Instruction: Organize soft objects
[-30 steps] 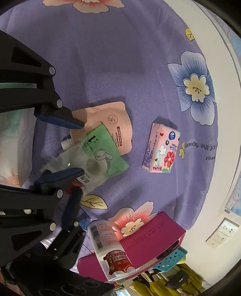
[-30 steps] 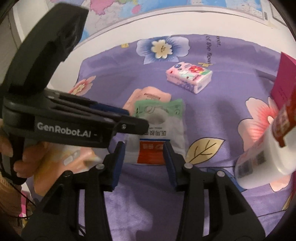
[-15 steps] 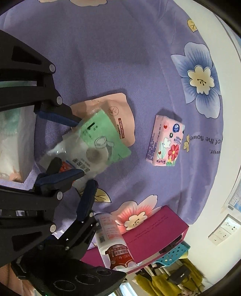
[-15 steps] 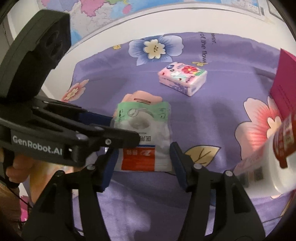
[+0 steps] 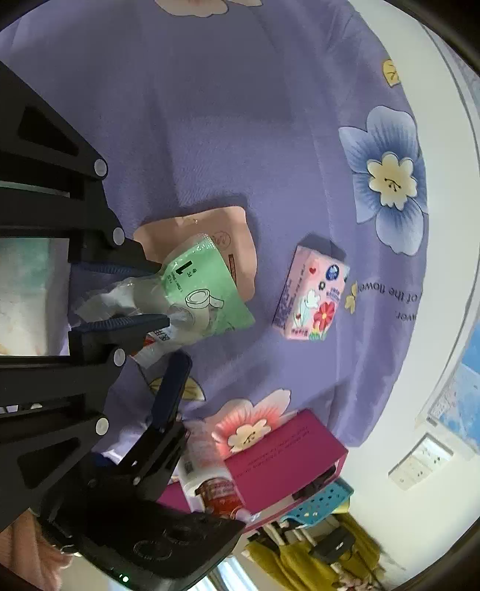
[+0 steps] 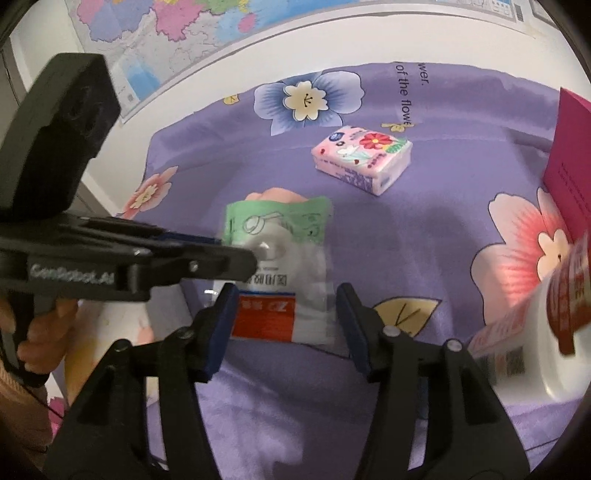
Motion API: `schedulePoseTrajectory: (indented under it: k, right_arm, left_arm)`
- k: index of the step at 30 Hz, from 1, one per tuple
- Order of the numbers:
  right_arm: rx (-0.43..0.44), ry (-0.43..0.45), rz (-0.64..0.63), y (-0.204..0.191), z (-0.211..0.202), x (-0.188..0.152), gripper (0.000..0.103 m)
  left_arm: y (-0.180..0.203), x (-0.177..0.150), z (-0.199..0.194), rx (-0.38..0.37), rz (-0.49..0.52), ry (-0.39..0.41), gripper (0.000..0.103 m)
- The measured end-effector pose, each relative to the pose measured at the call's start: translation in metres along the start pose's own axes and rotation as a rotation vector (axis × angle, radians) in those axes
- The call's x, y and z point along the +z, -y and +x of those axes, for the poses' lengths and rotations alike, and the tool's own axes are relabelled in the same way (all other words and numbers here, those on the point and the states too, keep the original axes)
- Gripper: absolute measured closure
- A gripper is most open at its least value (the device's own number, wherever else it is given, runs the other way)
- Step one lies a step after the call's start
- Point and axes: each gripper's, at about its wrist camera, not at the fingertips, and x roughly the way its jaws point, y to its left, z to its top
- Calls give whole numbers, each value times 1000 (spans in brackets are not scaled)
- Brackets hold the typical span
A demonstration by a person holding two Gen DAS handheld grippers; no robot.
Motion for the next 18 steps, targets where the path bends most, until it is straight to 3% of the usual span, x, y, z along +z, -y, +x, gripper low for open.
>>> schedulePoseTrajectory:
  k: [3,4,5,7,10,15,18]
  right_arm:
    - [54,-2,6,5,-1,0,42]
    - [66,0,6,6,-2,-1,46]
    - [80,9,-1,6,-5,-2,59]
    - [104,24,-21,4,-12,-3,66]
    - [118,43,-39,4,-21,-5,66]
    - [91,36,-21,7,-22,-5,65]
    - [81,35,-2,11,-19,-2,52]
  left_arm:
    - [-3,-2,-5,-16,-1,12,86]
    - [-4,-2,-7,-26,-6,22,86]
    - [-5,-2,-8,-33,-8,27,87]
    - [-7,-3,-10,-52,-12,40,87]
    - [-10,-5,-14,-92,-30,59,89]
    - [-6,-7,-16,-83,-23,73,89]
    - [-6,-10,-19,-88,-21,86,89]
